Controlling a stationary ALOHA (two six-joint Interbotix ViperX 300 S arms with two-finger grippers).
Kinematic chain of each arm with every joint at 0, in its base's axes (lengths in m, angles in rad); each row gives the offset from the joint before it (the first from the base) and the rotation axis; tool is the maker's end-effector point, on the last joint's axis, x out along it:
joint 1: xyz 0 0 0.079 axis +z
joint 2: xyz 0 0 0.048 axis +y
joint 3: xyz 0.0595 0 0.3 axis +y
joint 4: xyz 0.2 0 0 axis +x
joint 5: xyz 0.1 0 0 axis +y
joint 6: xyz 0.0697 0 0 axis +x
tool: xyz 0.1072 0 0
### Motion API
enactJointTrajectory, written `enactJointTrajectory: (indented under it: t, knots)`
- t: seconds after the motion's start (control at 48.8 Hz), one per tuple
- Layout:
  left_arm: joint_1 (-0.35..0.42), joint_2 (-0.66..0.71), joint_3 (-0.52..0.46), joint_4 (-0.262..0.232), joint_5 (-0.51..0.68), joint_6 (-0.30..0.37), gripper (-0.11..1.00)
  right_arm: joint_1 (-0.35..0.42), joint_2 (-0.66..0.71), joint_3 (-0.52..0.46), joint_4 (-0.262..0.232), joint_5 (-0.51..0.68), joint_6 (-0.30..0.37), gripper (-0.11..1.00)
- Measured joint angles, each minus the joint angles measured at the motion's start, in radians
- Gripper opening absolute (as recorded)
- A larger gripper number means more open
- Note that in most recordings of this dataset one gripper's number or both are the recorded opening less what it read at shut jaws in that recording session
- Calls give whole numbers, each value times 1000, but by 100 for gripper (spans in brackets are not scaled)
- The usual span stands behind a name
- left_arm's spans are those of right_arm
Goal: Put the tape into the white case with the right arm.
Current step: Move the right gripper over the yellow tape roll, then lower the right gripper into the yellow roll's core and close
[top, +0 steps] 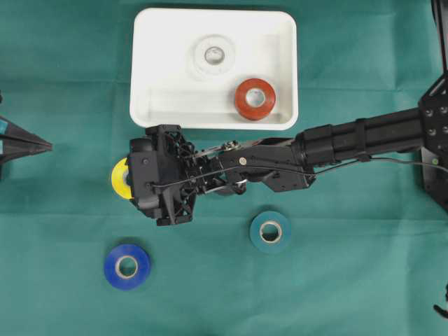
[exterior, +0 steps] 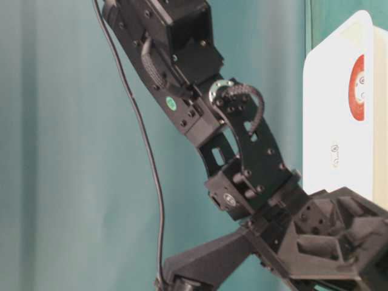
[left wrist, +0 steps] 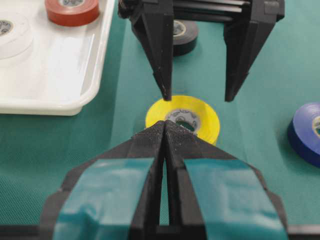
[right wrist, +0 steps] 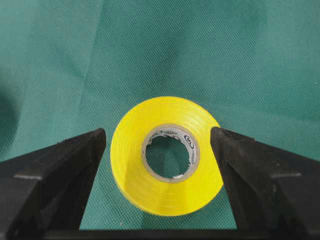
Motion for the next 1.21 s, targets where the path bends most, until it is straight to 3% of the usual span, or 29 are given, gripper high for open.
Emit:
enactJointTrajectory:
  t: [0.574, 1.025, 1.128, 1.21]
  knots:
    - [2, 0, 0, 0, -2, 0, 0, 20, 37, -12, 0, 91, 0, 52]
    - [0, 0, 0, 0, -2, 2, 0, 23, 52, -29, 2, 97, -2, 52]
    - [2, 0, 0, 0, -2, 0, 0, 23, 52, -31, 2, 95, -3, 47]
    - [0, 0, 0, 0, 0, 0, 0, 23, 58, -34, 2, 95, -2, 36]
